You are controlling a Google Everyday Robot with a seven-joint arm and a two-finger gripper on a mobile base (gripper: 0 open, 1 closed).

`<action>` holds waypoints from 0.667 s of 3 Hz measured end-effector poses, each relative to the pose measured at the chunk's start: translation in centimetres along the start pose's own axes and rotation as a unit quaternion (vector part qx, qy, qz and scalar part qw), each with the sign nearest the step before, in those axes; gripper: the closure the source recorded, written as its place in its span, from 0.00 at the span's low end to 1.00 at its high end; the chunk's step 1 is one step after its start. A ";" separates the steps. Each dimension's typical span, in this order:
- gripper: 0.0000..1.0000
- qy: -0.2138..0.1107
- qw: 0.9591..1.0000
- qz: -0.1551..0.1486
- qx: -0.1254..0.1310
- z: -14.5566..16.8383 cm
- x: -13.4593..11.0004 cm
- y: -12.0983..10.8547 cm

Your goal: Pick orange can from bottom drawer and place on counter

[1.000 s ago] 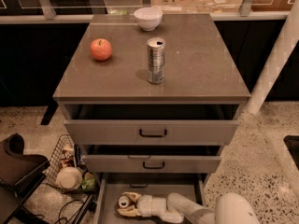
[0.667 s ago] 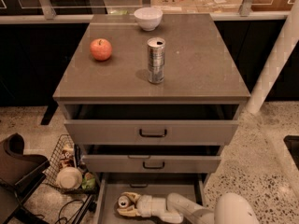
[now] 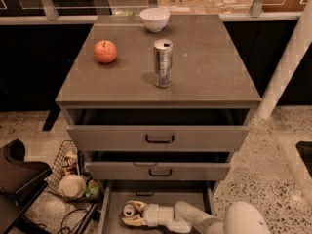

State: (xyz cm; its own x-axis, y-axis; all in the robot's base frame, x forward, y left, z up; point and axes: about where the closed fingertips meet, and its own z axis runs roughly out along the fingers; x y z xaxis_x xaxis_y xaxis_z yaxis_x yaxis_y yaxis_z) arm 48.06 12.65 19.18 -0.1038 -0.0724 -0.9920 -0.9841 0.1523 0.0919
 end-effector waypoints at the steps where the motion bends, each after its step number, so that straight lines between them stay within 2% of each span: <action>1: 1.00 -0.008 1.000 0.020 -0.020 -1.6 -2.2 0.9; 2: 1.00 -0.014 0.999 0.032 -0.042 -3.7 -5.8 2.4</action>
Offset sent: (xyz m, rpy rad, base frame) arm -0.0446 -0.0548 0.1157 0.0726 0.0971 0.1256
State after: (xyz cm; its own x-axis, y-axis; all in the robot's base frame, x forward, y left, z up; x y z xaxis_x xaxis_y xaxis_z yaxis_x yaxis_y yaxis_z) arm 45.75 9.78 25.45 -0.1634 -0.0373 -0.9859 -0.9843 0.0731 0.1603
